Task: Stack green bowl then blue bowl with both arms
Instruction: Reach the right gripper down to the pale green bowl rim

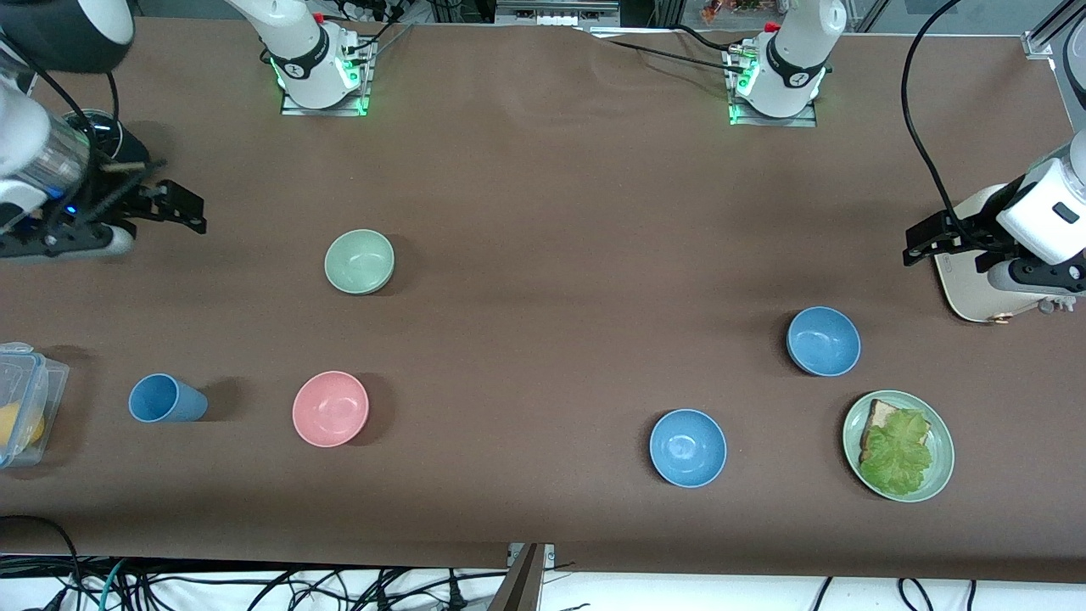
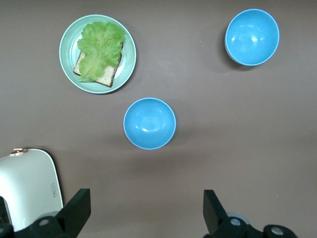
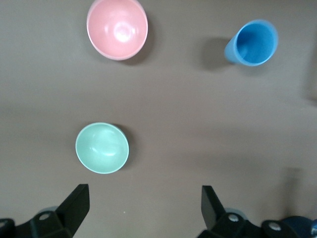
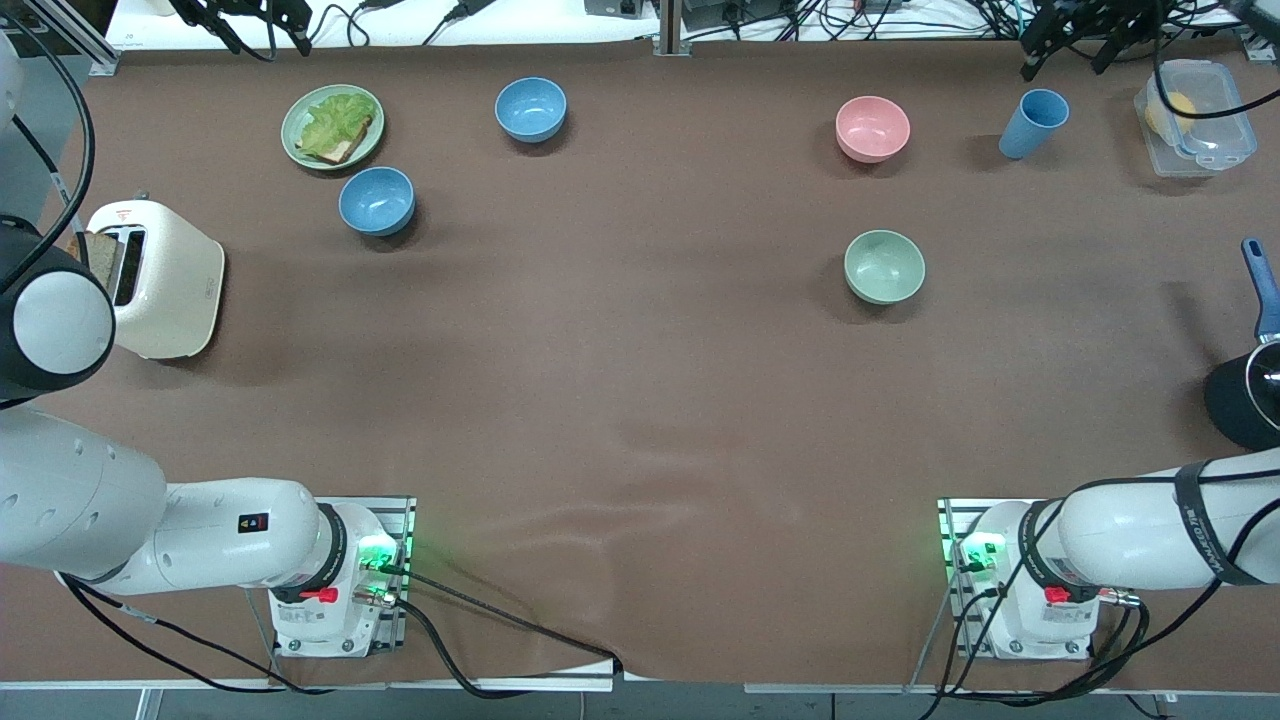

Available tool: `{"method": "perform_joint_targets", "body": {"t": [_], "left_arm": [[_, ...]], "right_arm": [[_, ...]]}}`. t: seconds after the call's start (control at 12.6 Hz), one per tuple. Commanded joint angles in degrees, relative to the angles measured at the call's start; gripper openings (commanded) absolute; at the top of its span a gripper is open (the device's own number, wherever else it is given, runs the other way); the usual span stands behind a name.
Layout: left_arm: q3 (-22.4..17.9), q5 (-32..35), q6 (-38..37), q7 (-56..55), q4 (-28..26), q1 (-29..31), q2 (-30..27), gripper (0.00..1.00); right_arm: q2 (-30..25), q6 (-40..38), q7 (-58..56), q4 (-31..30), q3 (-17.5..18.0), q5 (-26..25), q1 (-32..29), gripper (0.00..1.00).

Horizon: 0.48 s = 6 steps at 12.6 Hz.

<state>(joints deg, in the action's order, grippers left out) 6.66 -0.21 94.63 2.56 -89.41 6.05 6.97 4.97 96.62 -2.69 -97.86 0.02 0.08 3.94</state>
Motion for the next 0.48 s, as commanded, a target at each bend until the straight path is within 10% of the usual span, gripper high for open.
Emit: {"method": "perform_joint_targets", "body": {"t": [0.0, 0.4], "left_arm": [[0.6, 0.7, -1.5, 0.2, 1.2, 0.2, -0.1, 1.0], [0.6, 0.7, -1.5, 0.2, 1.2, 0.2, -0.1, 1.0]], "right_arm": [[3.7, -0.7, -0.3, 1.0, 0.4, 1.2, 0.0, 1.0], [-4.0, 8.6, 0.6, -13.5, 0.3, 1.9, 0.2, 1.0]]}}
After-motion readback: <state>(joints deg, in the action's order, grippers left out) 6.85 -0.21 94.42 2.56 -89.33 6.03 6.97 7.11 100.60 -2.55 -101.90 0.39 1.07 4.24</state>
